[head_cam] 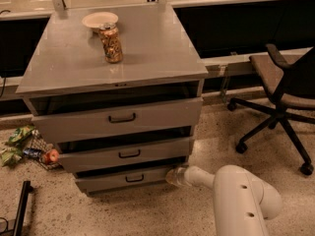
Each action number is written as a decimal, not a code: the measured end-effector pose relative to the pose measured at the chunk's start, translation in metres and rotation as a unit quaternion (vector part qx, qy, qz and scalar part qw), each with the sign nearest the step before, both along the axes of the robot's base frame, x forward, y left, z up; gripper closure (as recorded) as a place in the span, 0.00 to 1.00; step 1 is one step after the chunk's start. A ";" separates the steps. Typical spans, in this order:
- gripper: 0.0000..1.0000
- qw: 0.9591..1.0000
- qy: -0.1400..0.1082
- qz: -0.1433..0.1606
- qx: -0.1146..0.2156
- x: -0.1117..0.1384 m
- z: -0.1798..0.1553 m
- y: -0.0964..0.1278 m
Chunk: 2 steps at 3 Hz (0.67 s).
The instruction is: Close bottom drawer
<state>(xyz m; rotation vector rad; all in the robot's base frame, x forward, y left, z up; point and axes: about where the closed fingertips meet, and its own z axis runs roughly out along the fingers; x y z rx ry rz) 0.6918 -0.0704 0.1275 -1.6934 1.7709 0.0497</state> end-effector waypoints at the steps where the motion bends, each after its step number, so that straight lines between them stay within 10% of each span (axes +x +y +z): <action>1: 1.00 1.000 -0.002 -0.002 0.002 0.004 0.001 -0.002; 2: 1.00 0.999 0.008 -0.005 0.035 -0.005 0.007 0.000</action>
Offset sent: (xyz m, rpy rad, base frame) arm -0.0537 -0.0067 0.0524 0.5079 0.1557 -0.0628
